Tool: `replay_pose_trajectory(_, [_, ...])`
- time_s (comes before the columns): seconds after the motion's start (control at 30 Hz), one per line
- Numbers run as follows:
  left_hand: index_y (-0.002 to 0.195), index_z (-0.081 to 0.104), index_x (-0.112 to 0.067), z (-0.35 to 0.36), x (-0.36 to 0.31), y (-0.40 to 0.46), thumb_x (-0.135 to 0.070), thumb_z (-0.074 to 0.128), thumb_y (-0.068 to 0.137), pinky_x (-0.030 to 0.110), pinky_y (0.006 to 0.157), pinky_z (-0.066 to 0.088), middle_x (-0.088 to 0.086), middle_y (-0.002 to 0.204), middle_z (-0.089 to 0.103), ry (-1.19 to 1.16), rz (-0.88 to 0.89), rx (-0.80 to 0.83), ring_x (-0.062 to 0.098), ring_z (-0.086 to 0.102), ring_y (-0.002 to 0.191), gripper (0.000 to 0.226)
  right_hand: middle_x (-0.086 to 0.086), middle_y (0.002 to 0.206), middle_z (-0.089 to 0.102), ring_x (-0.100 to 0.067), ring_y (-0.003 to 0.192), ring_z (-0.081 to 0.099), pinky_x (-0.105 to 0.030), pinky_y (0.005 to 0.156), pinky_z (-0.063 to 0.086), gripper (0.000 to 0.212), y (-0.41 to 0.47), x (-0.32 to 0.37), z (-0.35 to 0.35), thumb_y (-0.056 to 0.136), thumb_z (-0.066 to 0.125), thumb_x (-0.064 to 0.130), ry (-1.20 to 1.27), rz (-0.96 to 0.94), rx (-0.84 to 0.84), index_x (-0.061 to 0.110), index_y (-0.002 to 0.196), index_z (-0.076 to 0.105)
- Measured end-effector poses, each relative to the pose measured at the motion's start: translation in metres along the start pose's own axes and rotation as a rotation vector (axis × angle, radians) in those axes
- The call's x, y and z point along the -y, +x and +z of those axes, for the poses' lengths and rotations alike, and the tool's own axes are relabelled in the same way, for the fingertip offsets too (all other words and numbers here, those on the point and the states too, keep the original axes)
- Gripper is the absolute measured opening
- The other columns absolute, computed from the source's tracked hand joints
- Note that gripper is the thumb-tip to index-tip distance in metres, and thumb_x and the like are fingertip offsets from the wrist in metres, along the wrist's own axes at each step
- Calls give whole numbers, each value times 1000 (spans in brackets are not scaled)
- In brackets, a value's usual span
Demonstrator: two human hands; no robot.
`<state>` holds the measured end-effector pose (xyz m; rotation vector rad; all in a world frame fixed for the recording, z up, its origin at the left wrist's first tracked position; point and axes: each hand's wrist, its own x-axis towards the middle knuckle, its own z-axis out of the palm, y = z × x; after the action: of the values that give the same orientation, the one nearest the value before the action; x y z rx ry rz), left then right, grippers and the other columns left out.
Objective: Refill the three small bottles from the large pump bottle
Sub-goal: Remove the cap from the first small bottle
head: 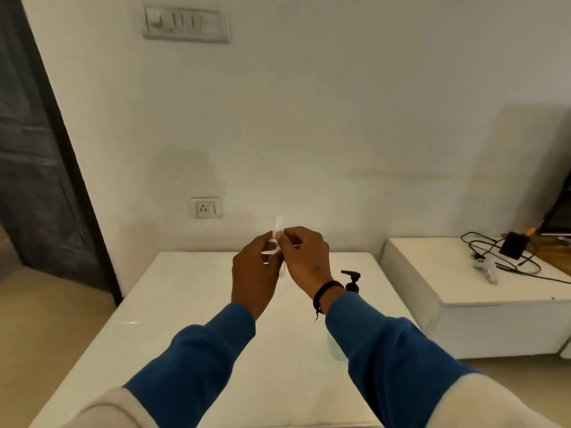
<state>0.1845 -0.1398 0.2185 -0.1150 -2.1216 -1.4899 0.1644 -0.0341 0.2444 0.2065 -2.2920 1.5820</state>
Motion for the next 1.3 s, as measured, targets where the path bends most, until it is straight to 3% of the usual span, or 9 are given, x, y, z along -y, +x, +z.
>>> replay_pose_trajectory(0.1, [127,65,-21,-15,-38,16,-24,70,95,8,71,50,-7,107,69,-3,26,2,8,66,92,33,8,86,71,-3,79,65,-14,72,48,21,11,41,-19,99,67,34,-32,-61,-12,15,97,76])
replay_pose_trajectory(0.2, [126,65,-24,-33,-75,32,-30,76,90,12,70,48,-9,104,68,-4,64,2,6,66,87,37,1,76,70,-5,69,61,-13,61,44,31,26,88,-45,96,69,36,-95,-122,19,7,87,75])
replay_pose_trajectory(0.4, [118,70,-20,-58,-139,53,-32,83,82,3,60,45,-10,97,68,34,146,-50,5,66,80,40,-8,68,60,-17,59,53,-31,60,49,48,53,173,-88,89,78,38,-221,-186,154,-8,81,68])
replay_pose_trajectory(0.7, [110,75,-19,-63,-197,70,-37,87,76,13,70,44,-12,87,68,64,215,-124,7,65,79,40,-2,67,68,-7,44,52,-19,45,43,34,64,243,-127,91,76,31,-389,-244,243,8,68,66])
replay_pose_trajectory(0.8, [80,71,-20,-61,-208,78,-40,89,73,7,58,35,-12,70,62,87,201,-112,4,58,64,28,-2,66,67,-6,41,50,-18,43,43,31,64,256,-136,90,76,26,-395,-250,248,8,67,65])
replay_pose_trajectory(0.9, [59,56,-22,-58,-213,80,-36,90,73,6,50,34,-12,56,52,109,227,-90,6,45,52,39,-4,63,64,-14,48,51,-22,47,45,26,65,263,-142,88,73,20,-443,-241,271,6,68,64])
replay_pose_trajectory(1.03, [59,57,-18,-53,-218,81,-39,88,74,5,53,36,-8,56,53,172,256,-84,8,44,52,40,-6,66,58,-18,53,50,-25,50,45,30,70,270,-145,91,75,28,-551,-249,260,4,77,62])
replay_pose_trajectory(1.17, [51,40,-22,-55,-225,81,-40,88,74,7,51,33,-11,49,39,237,307,-74,8,35,47,56,-2,65,48,-15,52,44,-23,46,39,41,75,275,-144,89,78,30,-601,-232,275,11,70,48])
replay_pose_trajectory(1.3, [52,43,-26,-62,-227,85,-43,87,74,8,49,32,-14,51,43,273,312,-72,6,39,48,52,-4,68,50,-16,54,44,-24,49,40,38,78,278,-142,90,78,30,-576,-233,294,9,74,51])
